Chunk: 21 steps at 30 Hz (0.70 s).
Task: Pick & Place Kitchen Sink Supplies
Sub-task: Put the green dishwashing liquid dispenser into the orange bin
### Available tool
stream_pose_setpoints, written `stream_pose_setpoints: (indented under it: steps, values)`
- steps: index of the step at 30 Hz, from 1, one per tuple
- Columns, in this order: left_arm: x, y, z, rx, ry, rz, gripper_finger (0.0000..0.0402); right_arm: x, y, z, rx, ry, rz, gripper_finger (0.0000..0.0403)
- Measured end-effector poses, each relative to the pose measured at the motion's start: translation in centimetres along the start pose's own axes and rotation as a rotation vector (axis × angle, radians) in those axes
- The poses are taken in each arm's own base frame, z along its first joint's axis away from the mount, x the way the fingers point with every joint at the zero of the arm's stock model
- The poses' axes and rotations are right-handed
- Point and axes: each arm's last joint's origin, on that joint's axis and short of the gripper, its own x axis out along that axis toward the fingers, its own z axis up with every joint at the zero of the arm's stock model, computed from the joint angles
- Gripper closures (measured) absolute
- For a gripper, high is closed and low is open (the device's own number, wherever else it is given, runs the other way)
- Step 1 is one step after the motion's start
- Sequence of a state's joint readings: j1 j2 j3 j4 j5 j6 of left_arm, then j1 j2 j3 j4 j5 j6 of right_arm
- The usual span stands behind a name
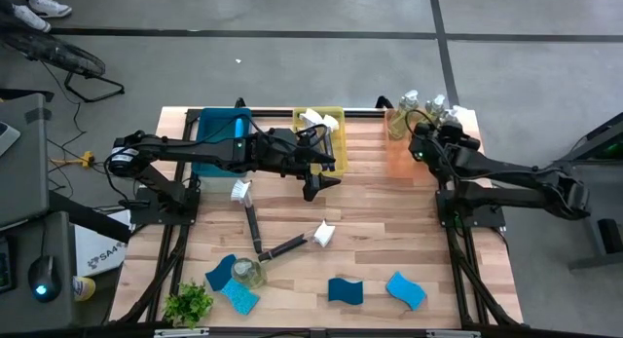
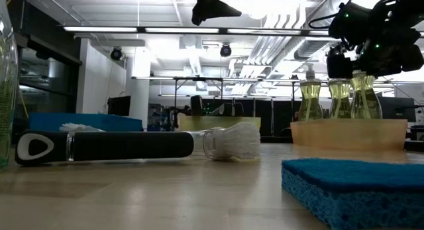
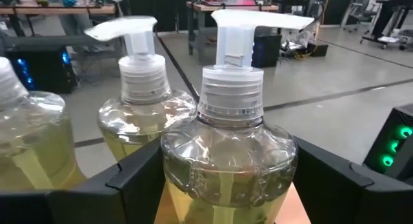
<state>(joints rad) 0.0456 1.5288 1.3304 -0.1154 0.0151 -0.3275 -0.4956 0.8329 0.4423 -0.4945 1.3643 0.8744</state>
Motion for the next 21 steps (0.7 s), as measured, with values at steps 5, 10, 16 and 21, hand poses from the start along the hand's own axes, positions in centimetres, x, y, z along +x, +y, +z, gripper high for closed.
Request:
stream_pose_setpoints:
  steps: [5,10,16,21]
  values:
    - [0.0,0.0,0.0,0.0,0.0,0.0,0.0065,0.5,0.34,-0.34,-0.022,0.044,-0.001,0.0116]
    - [0.01,0.03,-0.09,0.0,0.009,0.003,0.0065,0.56,0.68,-0.62,-0.055,0.074,0.02,0.0115]
    - [0.01,0.06,-0.16,-0.001,0.016,0.006,0.0065,0.52,0.66,-0.64,-0.064,0.095,0.039,0.0114]
    - [0.01,0.06,-0.16,-0.001,0.016,0.006,0.0065,0.52,0.7,-0.7,-0.07,0.115,0.056,0.0114]
